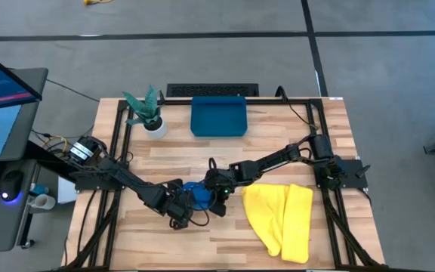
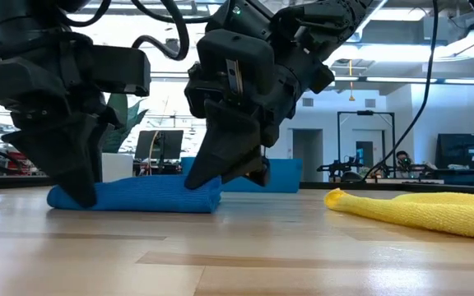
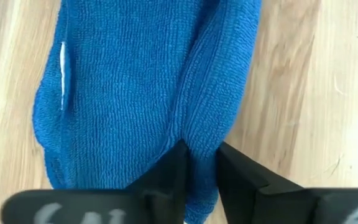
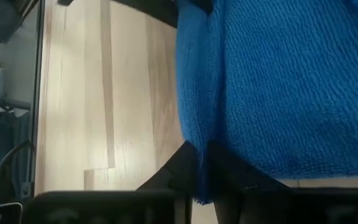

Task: Roll microfiber towels into tight, uniform cylinder then place into a basket
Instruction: Roll the blue microfiber towel

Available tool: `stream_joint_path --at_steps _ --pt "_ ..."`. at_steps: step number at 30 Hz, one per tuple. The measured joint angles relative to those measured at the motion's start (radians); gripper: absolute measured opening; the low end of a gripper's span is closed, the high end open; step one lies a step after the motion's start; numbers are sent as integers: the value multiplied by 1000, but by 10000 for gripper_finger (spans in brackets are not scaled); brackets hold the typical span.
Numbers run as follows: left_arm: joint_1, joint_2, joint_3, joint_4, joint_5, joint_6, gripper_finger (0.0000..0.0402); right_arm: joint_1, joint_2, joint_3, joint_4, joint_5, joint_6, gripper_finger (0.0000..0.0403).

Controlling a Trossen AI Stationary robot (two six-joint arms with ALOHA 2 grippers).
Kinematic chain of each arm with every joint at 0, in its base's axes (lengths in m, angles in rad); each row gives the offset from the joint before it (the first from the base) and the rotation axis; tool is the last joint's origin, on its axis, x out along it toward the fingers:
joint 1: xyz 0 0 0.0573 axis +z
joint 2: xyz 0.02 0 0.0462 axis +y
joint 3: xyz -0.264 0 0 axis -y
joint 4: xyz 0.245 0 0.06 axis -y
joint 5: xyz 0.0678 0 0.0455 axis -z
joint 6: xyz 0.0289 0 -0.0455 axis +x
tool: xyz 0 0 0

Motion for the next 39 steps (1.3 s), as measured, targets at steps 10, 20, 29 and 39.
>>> stream_joint_path --at_steps 10,20,29,39 --pt "2 0 0 6 35 -26 12 -17 0 0 1 -132 -23 77" --pt "13 -12 -1 93 225 -30 12 -23 -37 0 -83 -202 -79 77" --pt "56 -12 -1 93 278 -31 12 61 -236 0 -331 125 -222 77" --pt "71 -12 -2 130 325 -51 12 263 -334 -54 -341 418 -421 77"
